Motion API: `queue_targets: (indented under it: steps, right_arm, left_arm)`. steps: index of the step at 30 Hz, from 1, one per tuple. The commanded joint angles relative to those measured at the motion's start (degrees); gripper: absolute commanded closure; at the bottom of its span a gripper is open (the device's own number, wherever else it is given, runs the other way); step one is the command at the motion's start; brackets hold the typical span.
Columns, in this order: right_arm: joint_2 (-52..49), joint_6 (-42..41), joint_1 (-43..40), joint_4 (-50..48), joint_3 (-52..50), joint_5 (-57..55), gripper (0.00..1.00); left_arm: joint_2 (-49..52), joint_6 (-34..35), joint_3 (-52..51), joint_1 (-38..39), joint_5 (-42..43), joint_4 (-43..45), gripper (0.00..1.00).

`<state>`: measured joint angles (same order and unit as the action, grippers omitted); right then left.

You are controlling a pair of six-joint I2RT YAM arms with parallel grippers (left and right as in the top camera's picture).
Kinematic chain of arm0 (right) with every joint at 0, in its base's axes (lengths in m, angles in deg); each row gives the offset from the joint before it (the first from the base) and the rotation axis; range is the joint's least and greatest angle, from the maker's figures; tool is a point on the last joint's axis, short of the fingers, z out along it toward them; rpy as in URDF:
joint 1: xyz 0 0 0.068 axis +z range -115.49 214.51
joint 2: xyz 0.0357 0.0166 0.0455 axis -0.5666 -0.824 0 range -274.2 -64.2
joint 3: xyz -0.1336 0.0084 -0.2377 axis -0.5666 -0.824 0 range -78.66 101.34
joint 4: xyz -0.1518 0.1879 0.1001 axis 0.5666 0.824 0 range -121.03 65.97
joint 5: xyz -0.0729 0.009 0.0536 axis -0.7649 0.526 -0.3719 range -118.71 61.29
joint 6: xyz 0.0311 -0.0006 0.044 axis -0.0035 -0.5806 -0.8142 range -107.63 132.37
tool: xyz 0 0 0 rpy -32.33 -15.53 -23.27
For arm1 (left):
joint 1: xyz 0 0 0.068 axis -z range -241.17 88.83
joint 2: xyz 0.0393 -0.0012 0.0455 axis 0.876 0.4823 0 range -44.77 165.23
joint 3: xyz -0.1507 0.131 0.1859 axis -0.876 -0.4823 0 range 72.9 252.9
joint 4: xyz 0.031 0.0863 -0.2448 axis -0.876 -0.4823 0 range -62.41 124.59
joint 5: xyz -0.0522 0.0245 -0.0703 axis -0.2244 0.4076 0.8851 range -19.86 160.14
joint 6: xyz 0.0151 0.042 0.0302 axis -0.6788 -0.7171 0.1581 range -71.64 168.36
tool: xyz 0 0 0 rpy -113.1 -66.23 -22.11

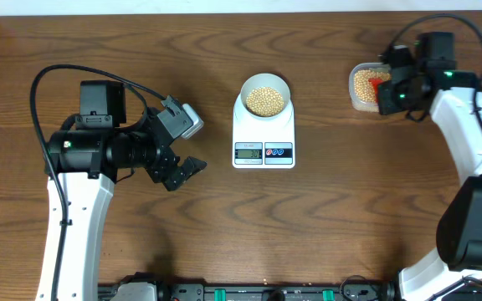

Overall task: Scoop item into bowl and weigh 50g on scale
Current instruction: 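Dip the red scoop into the soybean tub with the right gripper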

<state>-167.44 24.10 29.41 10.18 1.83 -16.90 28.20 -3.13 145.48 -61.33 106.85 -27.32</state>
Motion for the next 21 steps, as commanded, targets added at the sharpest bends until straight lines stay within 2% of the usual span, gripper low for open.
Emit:
queue_targets:
  steps: [1, 6, 15, 21]
  right_arm:
    - [-0.46, -7.10, -3.89, 0.20, -0.04, 7.85, 0.99]
    - [-2.38, -9.18, -7.98, 0.33, -0.04, 15.39, 0.99]
    - [-7.23, -9.18, -6.69, 0.46, -0.04, 20.96, 0.99]
    - [-6.99, -9.16, -9.64, 0.44, -0.04, 27.61, 0.99]
  left_arm:
    - [0.33, -0.98, 1.16, -0.20, -0.28, -0.22, 0.02]
    - [0.33, -0.98, 1.16, -0.20, -0.31, -0.22, 0.02]
    - [0.33, -0.98, 1.16, -0.20, -0.31, -0.22, 0.02]
    - [0.33, -0.98, 1.16, -0.20, -0.28, -0.22, 0.02]
